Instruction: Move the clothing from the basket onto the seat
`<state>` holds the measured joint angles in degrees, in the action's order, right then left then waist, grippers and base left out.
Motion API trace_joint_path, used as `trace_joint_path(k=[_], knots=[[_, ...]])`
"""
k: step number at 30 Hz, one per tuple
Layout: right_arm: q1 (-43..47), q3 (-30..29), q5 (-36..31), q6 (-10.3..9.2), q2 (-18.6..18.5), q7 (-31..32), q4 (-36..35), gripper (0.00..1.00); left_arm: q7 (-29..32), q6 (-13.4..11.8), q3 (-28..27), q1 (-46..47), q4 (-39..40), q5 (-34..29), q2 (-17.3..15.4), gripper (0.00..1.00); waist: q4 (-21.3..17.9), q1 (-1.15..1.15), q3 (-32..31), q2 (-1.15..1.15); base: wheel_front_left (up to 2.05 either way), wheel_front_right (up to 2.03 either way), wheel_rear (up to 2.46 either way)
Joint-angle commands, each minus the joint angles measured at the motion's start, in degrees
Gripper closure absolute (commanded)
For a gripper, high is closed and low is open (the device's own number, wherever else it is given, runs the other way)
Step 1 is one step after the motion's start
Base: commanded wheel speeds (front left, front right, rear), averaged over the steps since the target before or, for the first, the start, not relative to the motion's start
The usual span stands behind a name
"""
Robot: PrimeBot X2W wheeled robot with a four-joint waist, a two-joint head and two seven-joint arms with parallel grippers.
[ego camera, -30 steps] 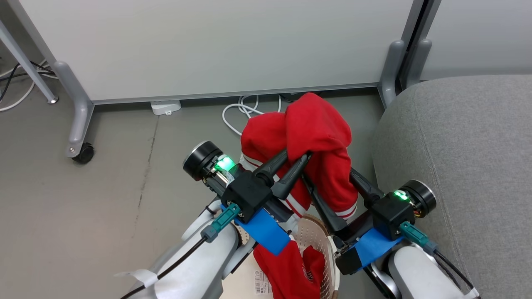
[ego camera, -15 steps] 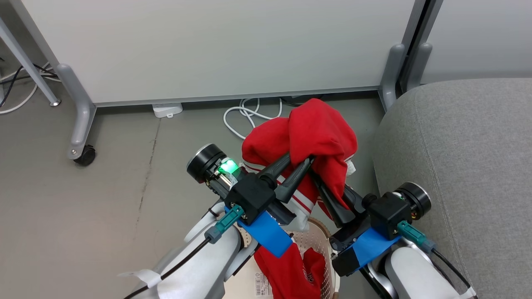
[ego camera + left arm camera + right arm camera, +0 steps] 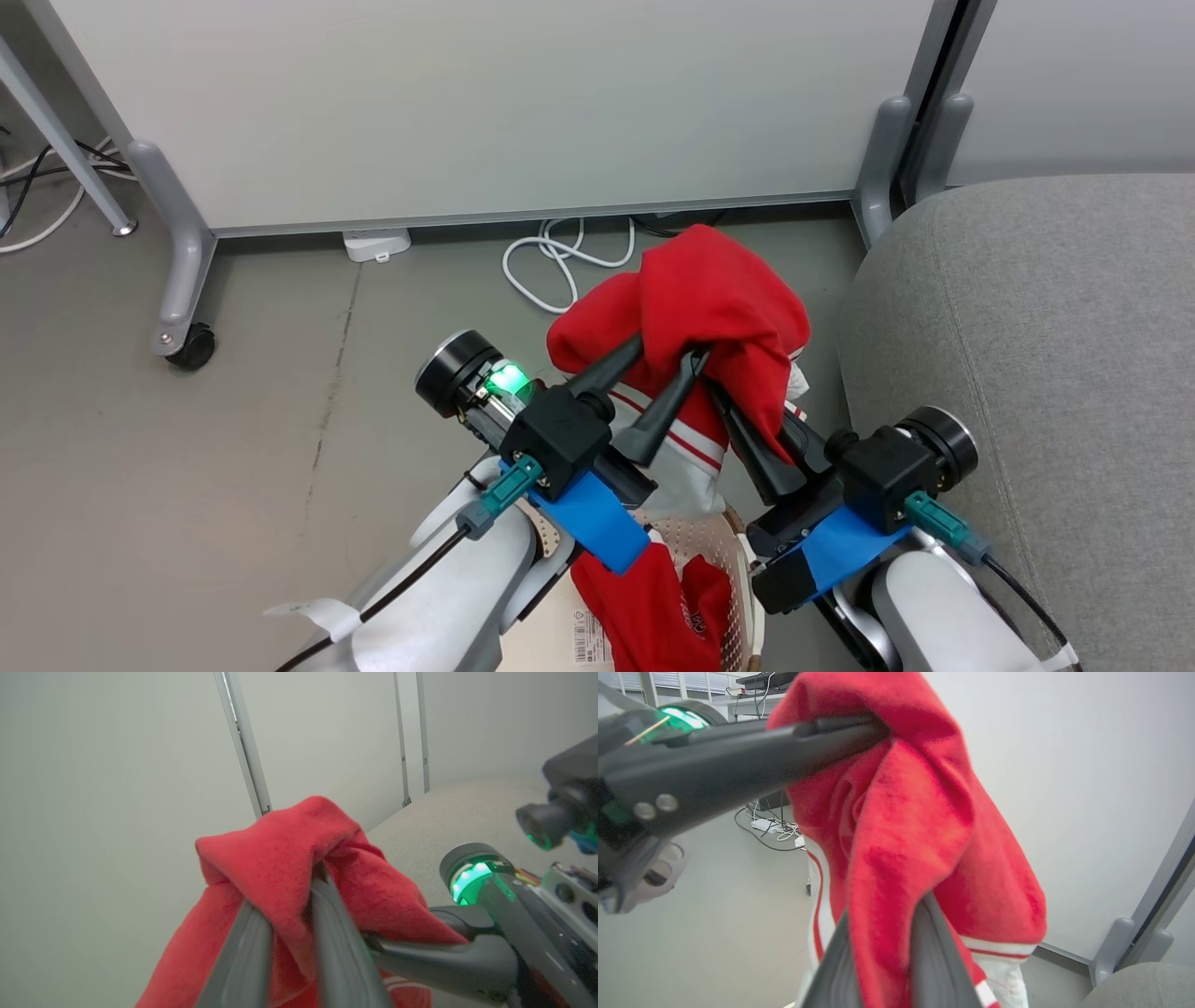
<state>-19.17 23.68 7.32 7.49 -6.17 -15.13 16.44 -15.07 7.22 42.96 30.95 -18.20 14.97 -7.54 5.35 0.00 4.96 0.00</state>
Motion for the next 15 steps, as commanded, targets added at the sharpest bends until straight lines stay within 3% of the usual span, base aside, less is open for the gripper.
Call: trace_joint_path(k=[1, 15], knots=[[0.4, -0.4, 0.4, 0.01, 0.0, 0.0, -0.4, 1.00, -0.2, 0.3, -0.2, 0.0, -0.2, 0.0, -0.1, 0.00, 0.0, 0.00, 0.0, 0.00, 0.00, 0.00, 0.00], [0.8, -5.5, -0.1, 0.01, 0.4, 0.0, -1.3, 1.00, -0.2, 0.1, -0.7, -0.2, -0.4, -1.0, -0.5, 0.00, -1.5, 0.00, 1.4, 0.00, 0.00, 0.00, 0.00]])
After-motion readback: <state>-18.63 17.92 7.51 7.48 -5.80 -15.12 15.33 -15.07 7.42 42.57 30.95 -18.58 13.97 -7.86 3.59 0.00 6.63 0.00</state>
